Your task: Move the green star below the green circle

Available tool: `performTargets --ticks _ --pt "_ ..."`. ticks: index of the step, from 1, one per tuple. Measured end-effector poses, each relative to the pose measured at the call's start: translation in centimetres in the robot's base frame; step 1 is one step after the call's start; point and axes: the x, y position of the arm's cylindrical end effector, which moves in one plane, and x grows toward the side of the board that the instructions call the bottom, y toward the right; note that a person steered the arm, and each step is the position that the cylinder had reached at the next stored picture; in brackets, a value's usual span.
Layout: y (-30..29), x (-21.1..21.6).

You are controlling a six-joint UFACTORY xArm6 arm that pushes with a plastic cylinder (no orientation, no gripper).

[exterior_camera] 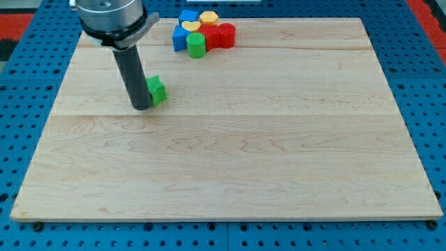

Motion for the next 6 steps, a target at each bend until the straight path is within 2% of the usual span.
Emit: performTargets --ticks 3,5,6 --pt "1.1 -5.6" --pt "11.0 -6.6" --pt "13.8 -6.6"
